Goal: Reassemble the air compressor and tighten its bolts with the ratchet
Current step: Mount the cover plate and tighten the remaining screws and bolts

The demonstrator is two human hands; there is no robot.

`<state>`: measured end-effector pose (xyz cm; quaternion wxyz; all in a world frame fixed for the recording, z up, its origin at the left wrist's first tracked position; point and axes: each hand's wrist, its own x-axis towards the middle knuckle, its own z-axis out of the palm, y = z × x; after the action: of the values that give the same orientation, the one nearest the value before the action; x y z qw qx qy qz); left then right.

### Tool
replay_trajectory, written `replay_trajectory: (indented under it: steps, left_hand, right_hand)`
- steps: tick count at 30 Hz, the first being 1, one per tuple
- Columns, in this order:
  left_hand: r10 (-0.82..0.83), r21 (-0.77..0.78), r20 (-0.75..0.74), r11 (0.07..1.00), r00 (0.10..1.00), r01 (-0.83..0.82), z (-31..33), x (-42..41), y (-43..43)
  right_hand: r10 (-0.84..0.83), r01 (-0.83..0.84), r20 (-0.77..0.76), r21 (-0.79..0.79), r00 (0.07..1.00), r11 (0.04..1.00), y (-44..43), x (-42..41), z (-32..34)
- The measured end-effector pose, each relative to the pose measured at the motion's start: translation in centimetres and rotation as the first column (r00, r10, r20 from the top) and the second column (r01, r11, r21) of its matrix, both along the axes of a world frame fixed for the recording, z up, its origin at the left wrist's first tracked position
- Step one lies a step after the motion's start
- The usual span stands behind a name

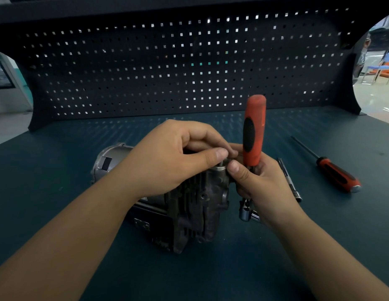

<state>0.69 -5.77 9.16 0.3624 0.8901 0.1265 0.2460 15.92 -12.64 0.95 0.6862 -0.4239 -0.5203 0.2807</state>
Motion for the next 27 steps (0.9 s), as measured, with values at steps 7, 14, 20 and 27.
replay_trajectory:
  steps: [7,14,20,27]
  left_hand:
    - [0.043,0.074,0.047,0.996,0.998,-0.046,-0.05,0.13,0.23]
    - [0.040,0.047,0.052,0.998,0.998,-0.043,-0.05,0.09,0.24]
    - [0.052,0.032,0.071,0.998,0.996,-0.055,-0.20,0.02,0.19]
    - [0.058,0.043,0.066,0.997,0.996,-0.061,-0.36,-0.17,0.45]
  right_hand:
    - [-0.032,0.032,0.001,-0.052,0.999,0.998,0.09,0.40,-0.34]
    - [-0.042,0.041,-0.011,-0.065,0.999,0.997,0.27,0.39,-0.42]
    - [-0.057,0.057,0.002,-0.060,0.998,0.997,0.25,0.38,-0.43]
    - [-0.047,0.047,-0.002,-0.070,0.999,0.996,0.12,0.33,-0.34]
